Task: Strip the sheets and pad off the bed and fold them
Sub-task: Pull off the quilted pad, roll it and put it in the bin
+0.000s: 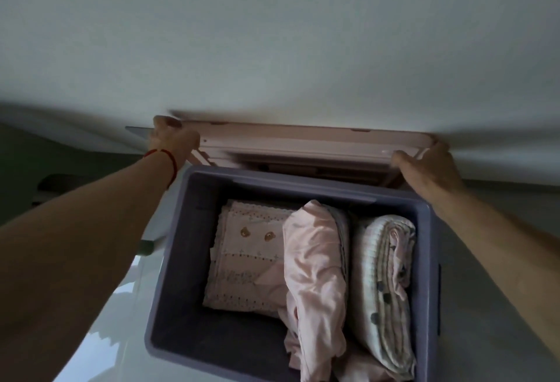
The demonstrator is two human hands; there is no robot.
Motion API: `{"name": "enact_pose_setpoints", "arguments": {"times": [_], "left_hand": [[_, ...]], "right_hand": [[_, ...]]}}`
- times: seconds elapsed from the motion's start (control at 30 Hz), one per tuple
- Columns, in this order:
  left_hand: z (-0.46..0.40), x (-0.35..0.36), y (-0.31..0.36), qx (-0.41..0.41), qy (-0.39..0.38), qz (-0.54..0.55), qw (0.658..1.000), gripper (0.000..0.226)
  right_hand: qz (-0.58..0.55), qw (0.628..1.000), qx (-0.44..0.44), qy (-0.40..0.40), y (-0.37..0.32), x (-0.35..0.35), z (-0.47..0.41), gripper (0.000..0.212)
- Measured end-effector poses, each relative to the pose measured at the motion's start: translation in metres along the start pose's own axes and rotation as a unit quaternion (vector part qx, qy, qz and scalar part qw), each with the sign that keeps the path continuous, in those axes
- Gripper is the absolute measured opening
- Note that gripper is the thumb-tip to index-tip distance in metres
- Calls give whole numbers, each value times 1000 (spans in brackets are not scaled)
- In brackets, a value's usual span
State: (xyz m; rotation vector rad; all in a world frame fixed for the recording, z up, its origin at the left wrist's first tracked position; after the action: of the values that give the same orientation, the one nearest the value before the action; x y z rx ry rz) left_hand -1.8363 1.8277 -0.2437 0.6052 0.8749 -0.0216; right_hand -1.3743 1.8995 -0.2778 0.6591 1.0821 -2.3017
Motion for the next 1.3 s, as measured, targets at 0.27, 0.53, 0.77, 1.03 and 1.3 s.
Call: {"name": "enact_pose_setpoints", "arguments": {"times": [0.27, 0.53, 0.77, 1.03, 1.3], "left_hand": [[-2, -30, -35, -52, 19, 275, 960, 27], [60, -95, -24, 15, 145, 146, 979, 40], [140, -141, -54, 69, 151, 157, 974, 32], [196, -86, -200, -15, 52, -69, 996, 45], [191, -25, -276, -59, -106, -249, 961, 47]], "right_hand": [[-113, 993, -16, -6, 8, -13, 31, 63], [-160, 974, -41, 155, -5, -73, 86, 85], [-188, 962, 14, 199, 52, -96, 184, 56], [-83, 986, 77, 121, 175, -36, 274, 41], [39, 982, 176, -62, 249, 35, 282, 63]]}}
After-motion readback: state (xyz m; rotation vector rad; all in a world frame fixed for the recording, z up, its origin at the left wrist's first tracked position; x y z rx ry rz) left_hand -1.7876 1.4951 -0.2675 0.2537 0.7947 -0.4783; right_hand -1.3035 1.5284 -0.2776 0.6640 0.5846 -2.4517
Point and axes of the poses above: each hand's wrist, its own z-axis away from the middle knuckle, its own x-axis out of the palm, y = z × x, the point moved 5 cm from there along -z, towards the middle knuckle, and after that the axes turned 3 degrees about -y, right-handed, at the moved point
